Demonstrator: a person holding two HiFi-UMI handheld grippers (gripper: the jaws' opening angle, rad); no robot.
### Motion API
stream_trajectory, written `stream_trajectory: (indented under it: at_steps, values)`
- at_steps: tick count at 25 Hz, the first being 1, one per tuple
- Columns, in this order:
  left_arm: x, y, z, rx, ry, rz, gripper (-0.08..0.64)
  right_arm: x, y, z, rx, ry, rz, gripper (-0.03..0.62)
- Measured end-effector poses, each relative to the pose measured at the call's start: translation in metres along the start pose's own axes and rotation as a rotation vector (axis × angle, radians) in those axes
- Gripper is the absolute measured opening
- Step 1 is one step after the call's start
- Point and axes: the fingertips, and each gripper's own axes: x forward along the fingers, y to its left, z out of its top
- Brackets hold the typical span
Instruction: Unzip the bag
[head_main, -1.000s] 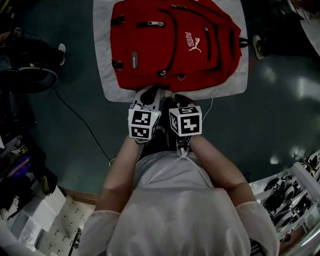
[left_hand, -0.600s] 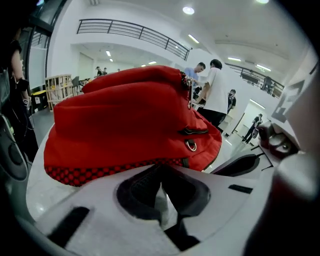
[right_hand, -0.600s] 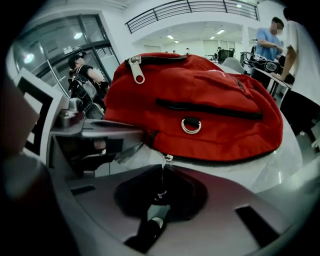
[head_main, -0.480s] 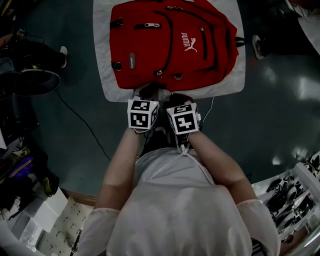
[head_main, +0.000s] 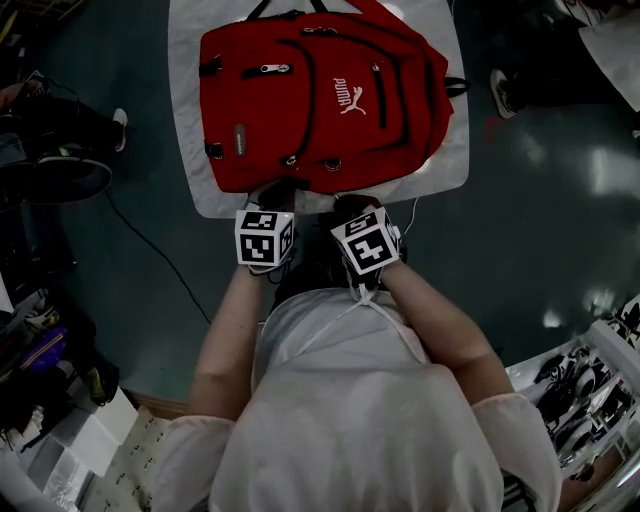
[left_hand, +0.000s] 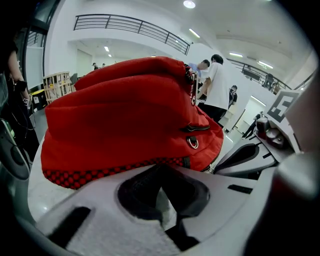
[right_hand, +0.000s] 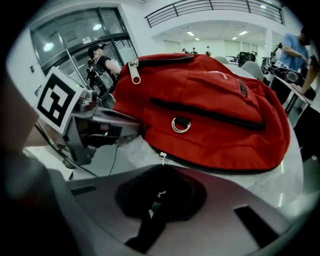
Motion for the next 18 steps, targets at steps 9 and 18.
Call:
stream_trajectory:
  at_steps: [9, 18]
  values:
    - [0.000, 0.000, 0.001, 0.038, 0.004, 0.032, 0.020, -0.010, -0.029, -0.018, -0.026, 0.022, 0.030, 0.026]
    - [-0.001, 0.001, 0.000, 0.032, 0.009, 0.047, 0.020, -0.025, -0.059, -0.028, 0.028, 0.050, 0.020, 0.026]
